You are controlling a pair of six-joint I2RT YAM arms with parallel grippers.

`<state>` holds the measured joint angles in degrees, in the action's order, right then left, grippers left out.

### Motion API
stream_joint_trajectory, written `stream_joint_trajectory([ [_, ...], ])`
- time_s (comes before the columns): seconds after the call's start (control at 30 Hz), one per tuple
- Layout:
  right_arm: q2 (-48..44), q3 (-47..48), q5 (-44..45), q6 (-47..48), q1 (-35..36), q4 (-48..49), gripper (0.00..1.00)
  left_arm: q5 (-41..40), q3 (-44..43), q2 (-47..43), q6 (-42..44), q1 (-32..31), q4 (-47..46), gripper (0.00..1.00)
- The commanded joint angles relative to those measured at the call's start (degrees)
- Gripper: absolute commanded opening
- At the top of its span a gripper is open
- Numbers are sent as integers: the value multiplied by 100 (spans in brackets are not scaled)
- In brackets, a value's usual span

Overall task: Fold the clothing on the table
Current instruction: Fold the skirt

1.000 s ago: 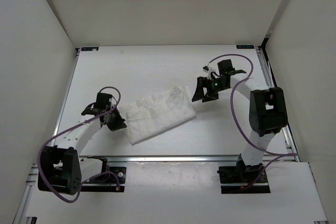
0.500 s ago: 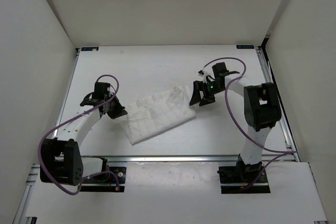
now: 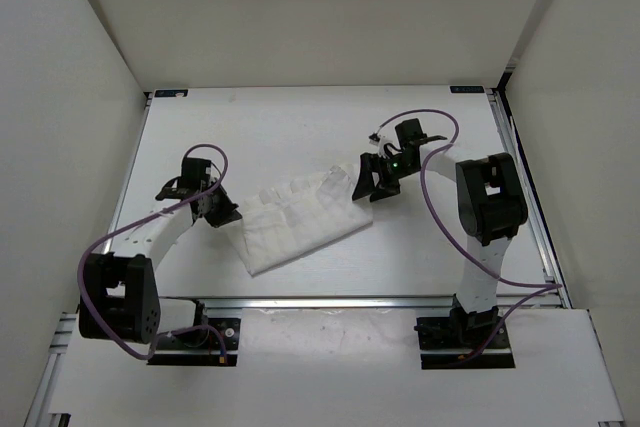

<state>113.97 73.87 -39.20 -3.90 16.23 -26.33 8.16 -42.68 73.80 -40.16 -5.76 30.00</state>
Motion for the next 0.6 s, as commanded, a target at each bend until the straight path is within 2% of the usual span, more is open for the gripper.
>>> stream_joint_trajectory([
  [0.0,99,137,-70,-40,91,120,83,-96,189,125,-79,101,-380,0],
  [0.2,55,5,-132,-128,144,216,80,62,619,337,-246,233,-986,0],
  [0.3,11,-144,-71,-111,170,251,78,-112,725,424,-229,198,-1162,0],
  [0.47,-77,-364,-194,-295,100,427,73,-394,717,644,-281,-118,-1250,0],
  [0.57,-86,-373,-211,-286,47,401,73,-412,577,505,-352,-101,-1102,0],
])
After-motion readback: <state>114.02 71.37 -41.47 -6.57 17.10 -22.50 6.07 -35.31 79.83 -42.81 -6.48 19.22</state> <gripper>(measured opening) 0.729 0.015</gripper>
